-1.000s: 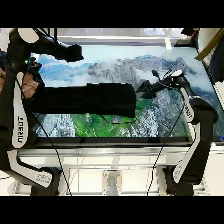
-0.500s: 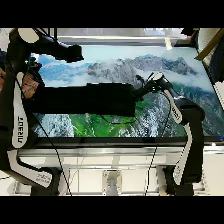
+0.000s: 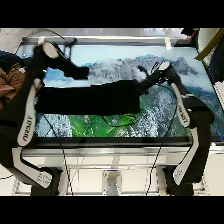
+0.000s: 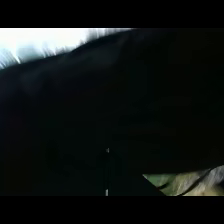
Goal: Fold the clothes and pants, and hang the long-sleeved shirts on hangers.
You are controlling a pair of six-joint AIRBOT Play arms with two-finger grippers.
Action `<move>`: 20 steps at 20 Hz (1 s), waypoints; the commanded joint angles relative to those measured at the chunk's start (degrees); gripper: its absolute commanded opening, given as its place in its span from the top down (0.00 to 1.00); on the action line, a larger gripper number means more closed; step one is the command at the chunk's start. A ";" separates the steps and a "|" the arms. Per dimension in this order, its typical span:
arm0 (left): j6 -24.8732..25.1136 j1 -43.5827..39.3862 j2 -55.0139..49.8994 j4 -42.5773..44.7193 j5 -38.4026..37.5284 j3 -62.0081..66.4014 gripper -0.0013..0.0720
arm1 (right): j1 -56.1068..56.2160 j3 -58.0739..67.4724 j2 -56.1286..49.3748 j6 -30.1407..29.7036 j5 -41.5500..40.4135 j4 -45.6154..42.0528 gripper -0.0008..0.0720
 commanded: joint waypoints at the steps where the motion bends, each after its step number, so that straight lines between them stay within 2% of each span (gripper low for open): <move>1: 0.00 -6.84 -4.96 1.09 2.54 -3.52 0.97 | -3.34 1.01 6.01 5.18 8.41 -7.63 0.96; 3: -0.76 -12.24 -8.22 1.07 7.08 -3.52 0.97 | -4.96 2.32 8.20 7.82 12.70 -10.29 0.96; 8: -6.62 -20.02 -12.09 1.11 16.81 -3.50 0.97 | -4.66 7.80 10.51 11.87 12.55 -10.64 0.96; 11: -8.68 -19.87 -13.55 1.05 18.53 -3.48 0.97 | -2.60 8.96 10.80 13.20 12.55 -9.38 0.96; 15: -8.63 -19.65 -13.75 0.87 18.47 -3.45 0.97 | 2.58 8.98 10.84 13.29 12.46 -8.94 0.96; 19: -8.22 -16.17 -6.47 0.94 18.49 -3.45 0.97 | 7.85 8.98 10.84 15.28 11.23 -8.94 0.96; 20: -6.62 -14.64 -3.69 0.94 18.47 -3.45 0.97 | 9.42 8.98 10.84 16.06 9.84 -8.96 0.96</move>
